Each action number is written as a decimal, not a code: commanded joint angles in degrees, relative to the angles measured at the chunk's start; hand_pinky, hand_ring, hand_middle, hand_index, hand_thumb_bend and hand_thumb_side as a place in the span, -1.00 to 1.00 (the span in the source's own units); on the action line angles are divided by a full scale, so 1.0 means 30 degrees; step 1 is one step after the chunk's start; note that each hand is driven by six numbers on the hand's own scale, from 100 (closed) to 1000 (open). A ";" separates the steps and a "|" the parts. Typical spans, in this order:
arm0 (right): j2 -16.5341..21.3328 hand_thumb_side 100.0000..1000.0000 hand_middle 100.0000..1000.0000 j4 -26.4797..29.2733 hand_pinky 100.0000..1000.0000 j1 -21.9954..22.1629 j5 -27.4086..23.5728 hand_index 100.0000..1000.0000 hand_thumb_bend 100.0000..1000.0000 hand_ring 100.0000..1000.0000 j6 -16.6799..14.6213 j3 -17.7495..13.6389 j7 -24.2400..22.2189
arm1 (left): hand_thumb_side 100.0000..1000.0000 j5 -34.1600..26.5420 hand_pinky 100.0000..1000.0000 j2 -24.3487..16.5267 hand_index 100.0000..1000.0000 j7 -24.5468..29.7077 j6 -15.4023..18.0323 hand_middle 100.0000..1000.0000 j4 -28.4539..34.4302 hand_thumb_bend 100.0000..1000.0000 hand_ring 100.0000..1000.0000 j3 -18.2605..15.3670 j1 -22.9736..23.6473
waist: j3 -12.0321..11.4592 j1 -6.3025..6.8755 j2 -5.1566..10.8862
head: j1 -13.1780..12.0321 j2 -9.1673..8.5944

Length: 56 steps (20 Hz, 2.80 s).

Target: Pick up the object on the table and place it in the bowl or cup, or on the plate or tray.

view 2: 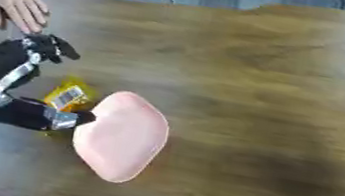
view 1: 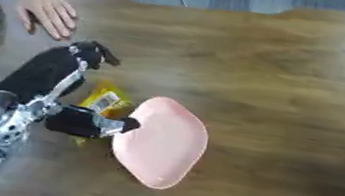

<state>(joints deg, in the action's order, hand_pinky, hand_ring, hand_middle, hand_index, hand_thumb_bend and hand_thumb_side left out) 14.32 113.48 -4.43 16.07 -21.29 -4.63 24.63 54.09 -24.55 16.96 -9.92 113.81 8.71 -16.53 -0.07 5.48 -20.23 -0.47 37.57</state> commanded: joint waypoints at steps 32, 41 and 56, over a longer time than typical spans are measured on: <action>0.0407 0.44 0.22 0.0369 -0.42 0.0114 -0.0021 0.59 -1.00 0.06 -0.0084 -0.0101 -0.0162 | -0.42 0.5638 -0.16 -0.0055 0.64 -0.0085 -0.1156 0.51 0.0260 0.39 0.28 -0.0960 0.0020 | 0.0020 0.0034 0.0126 | 0.0245 -0.0061; 0.0538 0.42 0.22 0.0369 -0.44 0.0007 -0.0783 0.60 -1.00 0.06 -0.0124 -0.0070 -0.0329 | -0.34 0.5439 -0.13 -0.1463 0.66 0.0242 -0.0440 0.52 0.0260 0.42 0.29 -0.0372 0.0410 | 0.0162 0.0157 0.0052 | 0.0284 -0.0052; 0.0584 0.40 0.22 0.0369 -0.44 -0.0011 -0.1004 0.60 -1.00 0.06 -0.0155 -0.0069 -0.0495 | -0.34 0.6640 -0.06 -0.3358 0.67 0.1028 -0.0023 0.53 0.0227 0.54 0.30 -0.0120 0.1020 | 0.0230 0.0232 -0.0041 | 0.0307 -0.0055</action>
<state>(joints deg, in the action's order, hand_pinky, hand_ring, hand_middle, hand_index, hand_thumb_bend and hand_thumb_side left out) 15.24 113.48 -4.09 13.11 -21.69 -4.64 23.29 73.62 -33.64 19.77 -9.97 113.81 8.59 -13.35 0.59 6.27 -21.13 0.05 37.57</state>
